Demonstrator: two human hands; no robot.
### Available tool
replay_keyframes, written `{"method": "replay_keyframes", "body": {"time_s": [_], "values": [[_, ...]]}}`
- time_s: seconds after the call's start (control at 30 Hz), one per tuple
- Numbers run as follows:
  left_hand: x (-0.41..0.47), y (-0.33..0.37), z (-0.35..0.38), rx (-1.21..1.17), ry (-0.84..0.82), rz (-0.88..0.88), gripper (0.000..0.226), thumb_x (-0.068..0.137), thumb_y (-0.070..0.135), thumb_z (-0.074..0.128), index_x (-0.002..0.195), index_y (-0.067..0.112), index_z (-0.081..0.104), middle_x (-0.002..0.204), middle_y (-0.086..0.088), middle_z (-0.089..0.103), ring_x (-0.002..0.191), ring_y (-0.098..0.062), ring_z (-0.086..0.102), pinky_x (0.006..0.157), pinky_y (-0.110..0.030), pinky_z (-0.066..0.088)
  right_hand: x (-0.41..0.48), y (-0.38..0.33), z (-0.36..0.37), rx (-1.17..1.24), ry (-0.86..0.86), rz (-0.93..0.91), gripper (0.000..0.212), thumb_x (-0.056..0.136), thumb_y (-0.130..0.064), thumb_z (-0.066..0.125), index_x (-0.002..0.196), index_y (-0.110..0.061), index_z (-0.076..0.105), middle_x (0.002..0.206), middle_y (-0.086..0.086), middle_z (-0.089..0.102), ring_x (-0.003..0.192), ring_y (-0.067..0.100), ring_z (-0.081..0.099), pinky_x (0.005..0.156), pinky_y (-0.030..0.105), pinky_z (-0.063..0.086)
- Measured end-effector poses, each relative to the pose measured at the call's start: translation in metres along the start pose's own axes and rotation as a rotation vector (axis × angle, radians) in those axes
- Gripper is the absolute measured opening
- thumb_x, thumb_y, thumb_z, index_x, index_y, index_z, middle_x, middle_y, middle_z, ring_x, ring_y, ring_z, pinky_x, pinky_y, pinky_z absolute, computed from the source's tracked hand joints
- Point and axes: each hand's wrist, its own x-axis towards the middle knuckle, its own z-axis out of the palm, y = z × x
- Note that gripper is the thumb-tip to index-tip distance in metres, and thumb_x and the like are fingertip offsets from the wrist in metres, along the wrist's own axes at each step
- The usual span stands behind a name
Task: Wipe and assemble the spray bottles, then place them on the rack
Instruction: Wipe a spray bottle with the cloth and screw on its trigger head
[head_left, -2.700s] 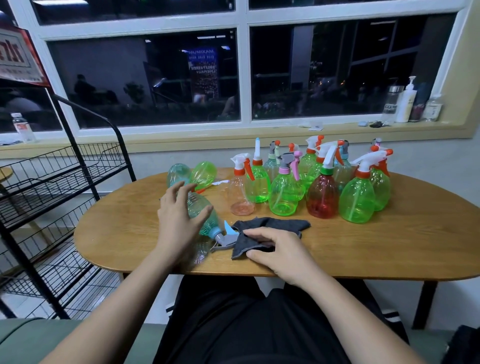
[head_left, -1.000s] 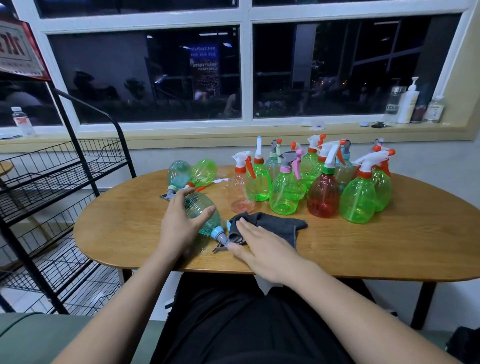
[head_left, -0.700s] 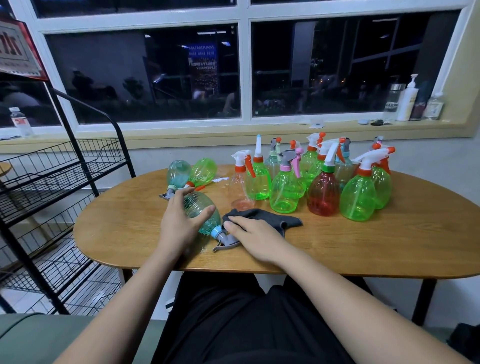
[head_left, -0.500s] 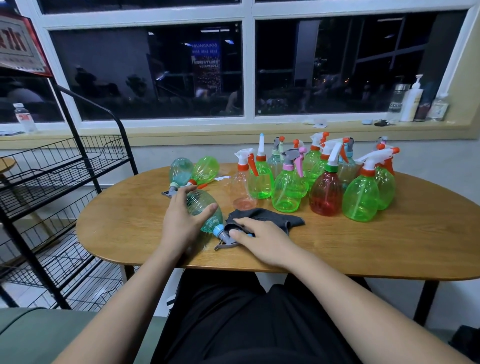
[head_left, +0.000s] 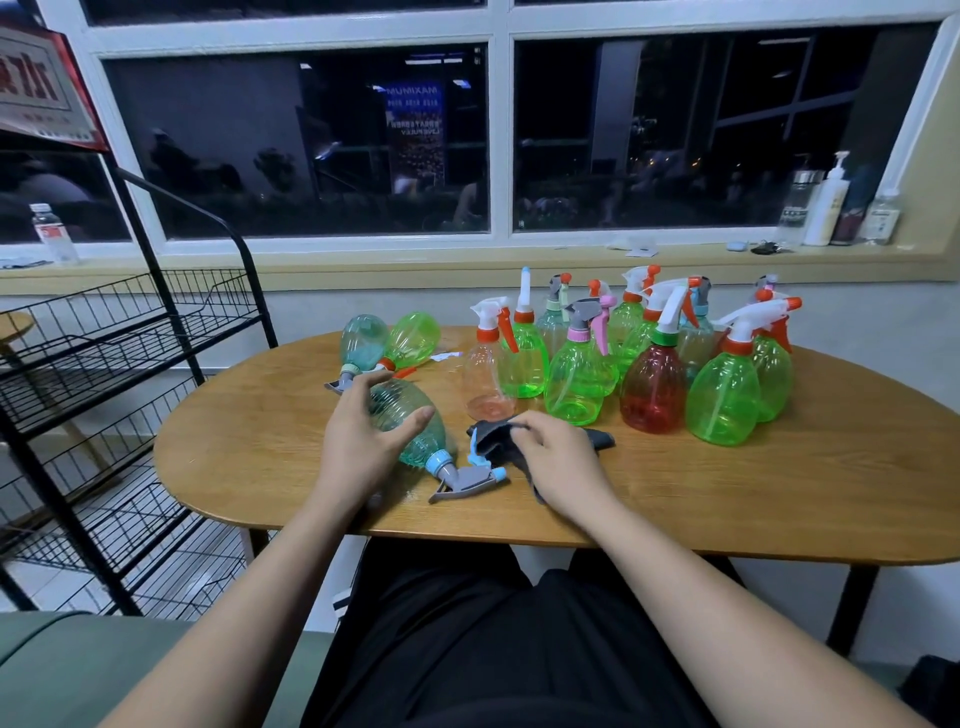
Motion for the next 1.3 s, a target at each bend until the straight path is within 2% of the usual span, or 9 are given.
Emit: {"method": "replay_keyframes", "body": {"time_s": [0.13,0.27,0.5,0.63,0.7,0.9,1.1,1.2,1.3], "values": [[0.0,-0.001,0.0,-0.051,0.001,-0.017,0.075,0.08,0.061,0.084,0.142,0.033,0.053,0.135,0.008,0.063,0.122,-0.007,0.057,0.102,-0.037,0.051,-0.001,0.003,-0.007,0.221,0.12,0.128,0.03,0.113,-0.02,0.045,0.089,-0.016,0.063,0.058,-0.003,0.051,0.046,0.013,0.043,0.052,0.031,0.027],[0.001,-0.003,-0.001,-0.087,-0.012,-0.011,0.078,0.078,0.067,0.082,0.141,0.035,0.051,0.136,0.009,0.062,0.127,-0.008,0.057,0.105,-0.039,0.051,-0.004,0.003,-0.009,0.302,0.171,0.173,0.027,0.111,-0.019,0.043,0.093,-0.014,0.062,0.069,0.008,0.051,0.057,0.018,0.042,0.06,0.035,0.026],[0.0,-0.003,0.0,-0.091,0.026,0.081,0.072,0.083,0.058,0.08,0.143,0.029,0.05,0.137,0.009,0.052,0.123,-0.007,0.053,0.107,-0.034,0.046,-0.01,-0.006,-0.002,0.397,0.031,0.145,0.04,0.101,-0.038,0.053,0.092,0.0,0.057,0.078,0.009,0.055,0.076,0.017,0.051,0.075,0.039,0.036],[0.0,-0.005,-0.001,-0.064,0.01,0.14,0.075,0.085,0.055,0.079,0.148,0.036,0.043,0.133,0.006,0.045,0.123,-0.008,0.049,0.105,-0.031,0.044,-0.017,-0.015,-0.002,0.528,-0.019,0.146,0.009,0.1,-0.015,0.069,0.102,-0.007,0.073,0.092,0.007,0.079,0.091,0.019,0.074,0.087,0.035,0.055],[0.0,-0.005,0.0,-0.072,-0.002,0.156,0.076,0.086,0.051,0.081,0.149,0.042,0.038,0.136,0.006,0.044,0.126,-0.007,0.048,0.104,-0.028,0.045,-0.019,-0.018,-0.002,0.585,0.0,0.126,0.01,0.096,-0.006,0.073,0.106,-0.009,0.074,0.1,0.002,0.082,0.1,0.019,0.077,0.095,0.035,0.058],[-0.001,-0.004,0.0,-0.202,-0.022,0.127,0.087,0.087,0.038,0.086,0.157,0.041,0.034,0.141,0.005,0.04,0.136,-0.003,0.044,0.105,-0.032,0.051,-0.023,-0.016,0.007,0.154,0.16,-0.129,0.023,0.095,-0.012,0.073,0.108,-0.031,0.075,0.101,-0.017,0.078,0.098,0.001,0.072,0.087,0.033,0.059],[0.001,-0.001,-0.002,-0.134,0.056,0.056,0.08,0.09,0.046,0.08,0.157,0.029,0.039,0.14,0.002,0.043,0.125,-0.001,0.047,0.109,-0.028,0.042,-0.035,-0.012,0.009,-0.145,0.198,-0.451,0.04,0.089,-0.007,0.073,0.126,-0.024,0.073,0.114,-0.008,0.079,0.104,0.015,0.072,0.089,0.034,0.055],[0.002,-0.002,-0.002,-0.114,0.066,-0.011,0.082,0.088,0.06,0.076,0.154,0.024,0.043,0.141,0.003,0.043,0.13,-0.006,0.046,0.113,-0.029,0.037,-0.04,-0.009,0.017,-0.223,0.046,-0.533,0.051,0.088,-0.005,0.073,0.136,-0.022,0.07,0.135,-0.007,0.073,0.125,0.012,0.066,0.105,0.032,0.052],[0.002,-0.001,0.0,-0.06,0.048,-0.028,0.075,0.084,0.064,0.077,0.144,0.027,0.053,0.135,0.003,0.043,0.127,-0.008,0.048,0.114,-0.031,0.039,-0.04,-0.008,0.02,-0.326,-0.183,-0.513,0.057,0.101,-0.01,0.065,0.155,-0.026,0.055,0.161,-0.01,0.051,0.151,0.003,0.041,0.123,0.031,0.037]]}}
